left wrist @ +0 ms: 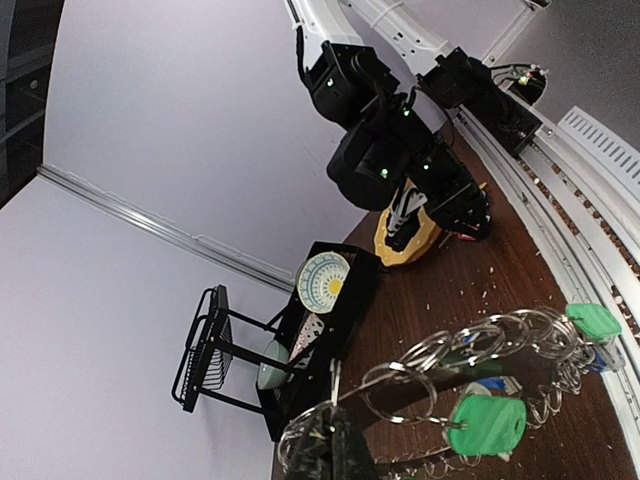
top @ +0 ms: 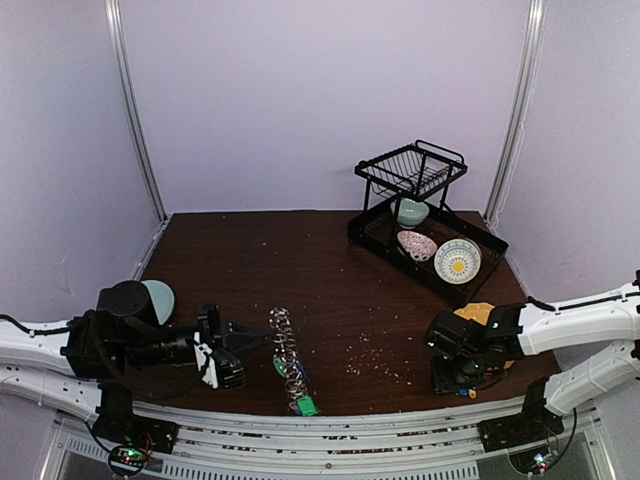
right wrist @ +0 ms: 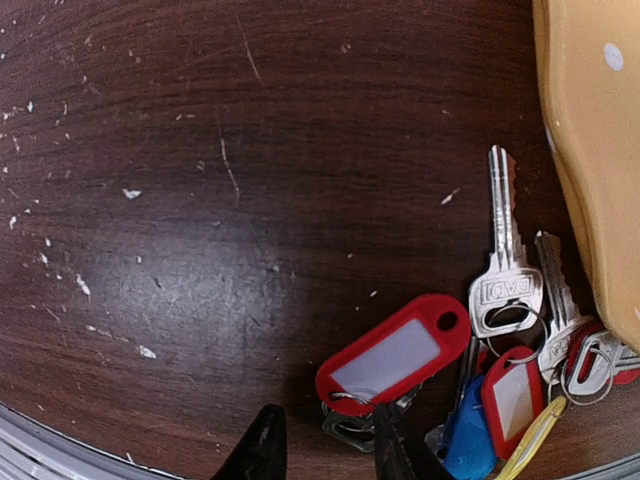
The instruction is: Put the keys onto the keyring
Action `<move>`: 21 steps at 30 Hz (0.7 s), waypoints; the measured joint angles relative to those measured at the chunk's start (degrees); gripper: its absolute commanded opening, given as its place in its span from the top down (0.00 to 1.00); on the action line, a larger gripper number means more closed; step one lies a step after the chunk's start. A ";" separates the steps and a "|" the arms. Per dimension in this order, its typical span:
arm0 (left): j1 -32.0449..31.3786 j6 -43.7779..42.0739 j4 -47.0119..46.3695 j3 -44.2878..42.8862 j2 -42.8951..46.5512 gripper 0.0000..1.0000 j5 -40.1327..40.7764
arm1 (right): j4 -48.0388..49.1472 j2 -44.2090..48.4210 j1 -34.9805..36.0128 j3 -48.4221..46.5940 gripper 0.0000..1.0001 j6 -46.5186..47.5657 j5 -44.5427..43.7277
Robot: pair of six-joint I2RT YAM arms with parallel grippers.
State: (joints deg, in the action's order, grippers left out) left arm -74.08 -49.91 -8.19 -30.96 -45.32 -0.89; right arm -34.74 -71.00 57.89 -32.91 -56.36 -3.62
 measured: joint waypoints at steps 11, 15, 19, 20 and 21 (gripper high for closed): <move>0.00 0.09 0.00 0.00 -0.04 1.00 0.00 | -0.50 2.25 0.00 0.98 0.68 -1.64 -0.46; 0.00 0.09 0.00 0.00 -0.04 1.00 0.00 | -3.34 2.36 0.00 -0.87 0.67 -2.14 -1.51; 0.00 0.09 0.00 0.00 -0.04 1.00 0.00 | -4.11 2.86 -0.15 -1.31 0.70 -2.16 -2.32; 0.00 0.09 0.00 0.00 -0.04 1.00 0.02 | -4.26 2.86 -0.20 -1.29 0.72 -2.16 -2.45; 0.00 0.09 0.00 0.00 -0.04 1.00 0.00 | -4.28 2.86 -0.39 -1.25 0.74 -2.19 -2.56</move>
State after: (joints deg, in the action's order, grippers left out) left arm -74.08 -49.82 -8.19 -30.96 -45.36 -0.89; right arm -39.03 -68.14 57.49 -34.15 -58.54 -6.17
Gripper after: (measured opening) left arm 0.006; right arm 0.307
